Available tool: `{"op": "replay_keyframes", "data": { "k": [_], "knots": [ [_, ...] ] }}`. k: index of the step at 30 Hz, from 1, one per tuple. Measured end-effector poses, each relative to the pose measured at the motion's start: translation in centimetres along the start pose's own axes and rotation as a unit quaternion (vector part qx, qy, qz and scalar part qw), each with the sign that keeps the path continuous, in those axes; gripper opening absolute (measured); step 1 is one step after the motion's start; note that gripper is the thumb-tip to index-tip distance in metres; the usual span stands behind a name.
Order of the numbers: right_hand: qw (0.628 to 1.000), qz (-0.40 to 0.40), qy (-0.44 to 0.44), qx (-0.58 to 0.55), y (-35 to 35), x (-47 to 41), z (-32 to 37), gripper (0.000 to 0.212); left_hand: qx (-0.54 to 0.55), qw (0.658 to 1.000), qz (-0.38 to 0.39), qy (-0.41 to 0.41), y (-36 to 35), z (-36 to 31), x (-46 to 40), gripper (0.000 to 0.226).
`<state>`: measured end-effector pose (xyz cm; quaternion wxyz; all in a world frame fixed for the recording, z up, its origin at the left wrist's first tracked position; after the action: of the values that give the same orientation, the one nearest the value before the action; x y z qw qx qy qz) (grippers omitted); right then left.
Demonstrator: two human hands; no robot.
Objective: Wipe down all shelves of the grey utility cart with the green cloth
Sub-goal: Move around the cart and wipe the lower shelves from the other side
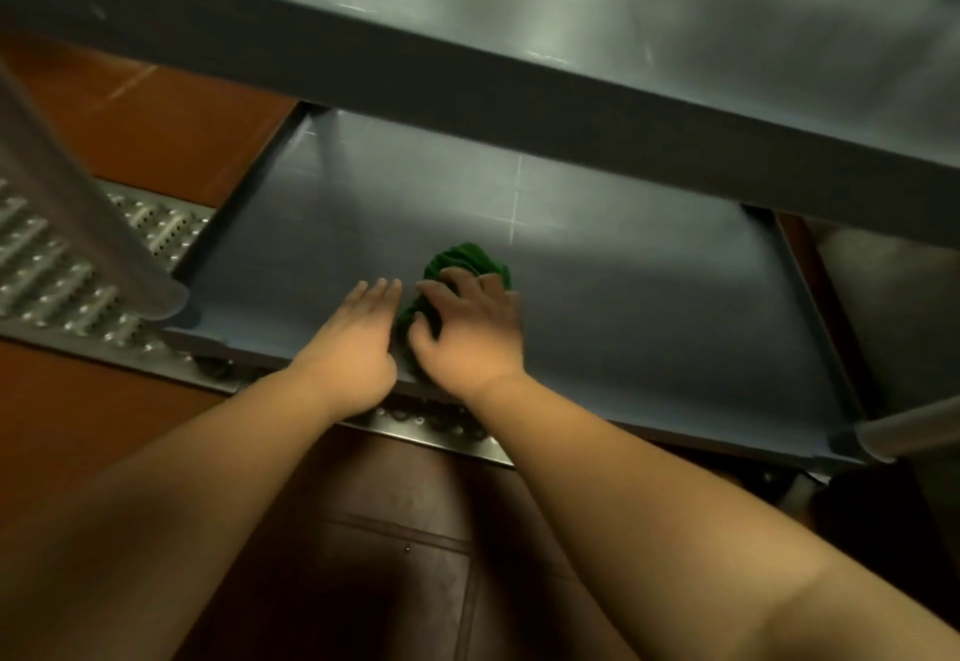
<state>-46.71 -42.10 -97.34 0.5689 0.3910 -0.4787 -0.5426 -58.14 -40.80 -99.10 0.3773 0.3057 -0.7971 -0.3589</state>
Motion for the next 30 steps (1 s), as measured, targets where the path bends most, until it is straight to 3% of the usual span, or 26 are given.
{"op": "replay_keyframes", "data": {
  "k": [2,5,10,15,20,23,26,30],
  "knots": [
    [0.997,0.038,-0.009,0.060,-0.9,-0.8,-1.7,0.059,0.004,1.000,-0.001,0.019,0.1,0.2,0.0,0.078],
    [0.993,0.115,-0.026,0.016,-2.9,-1.4,-4.3,0.062,-0.001,1.000,0.007,0.018,-0.1,-0.9,-0.6,0.078],
    [0.998,0.047,-0.042,0.000,-1.4,0.0,-7.5,0.055,-0.010,1.000,0.021,0.016,-1.3,-2.7,-1.7,0.077],
    [0.983,0.000,-0.184,-0.003,1.7,4.0,-20.6,0.062,-0.012,0.999,0.036,0.004,-2.3,-4.2,-2.7,0.077],
    [0.937,0.042,-0.346,-0.023,4.0,11.0,-33.0,0.067,-0.013,0.999,0.032,0.008,-1.8,-4.5,-2.7,0.078],
    [0.920,0.030,-0.377,-0.099,3.2,11.4,-33.2,0.055,-0.013,0.999,0.029,0.005,-1.2,-4.6,-2.3,0.077],
    [0.918,0.009,-0.394,-0.047,2.7,10.0,-30.1,0.061,-0.022,1.000,0.017,-0.001,-0.7,-4.0,-1.8,0.077],
    [0.934,-0.049,-0.350,-0.048,2.7,8.0,-27.0,0.043,-0.030,1.000,0.000,0.000,0.7,-2.0,-0.6,0.076]
  ]
}}
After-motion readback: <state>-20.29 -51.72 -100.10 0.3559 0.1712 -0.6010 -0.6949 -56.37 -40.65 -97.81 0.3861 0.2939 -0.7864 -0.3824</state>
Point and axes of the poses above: each hand's wrist, its own x-axis away from the middle knuckle, its own y-axis out of the back of the hand, z = x × y, the point moved 10 cm from there along -x, towards the middle knuckle, and after that the axes turned 13 degrees about z, right-handed, at the moved point
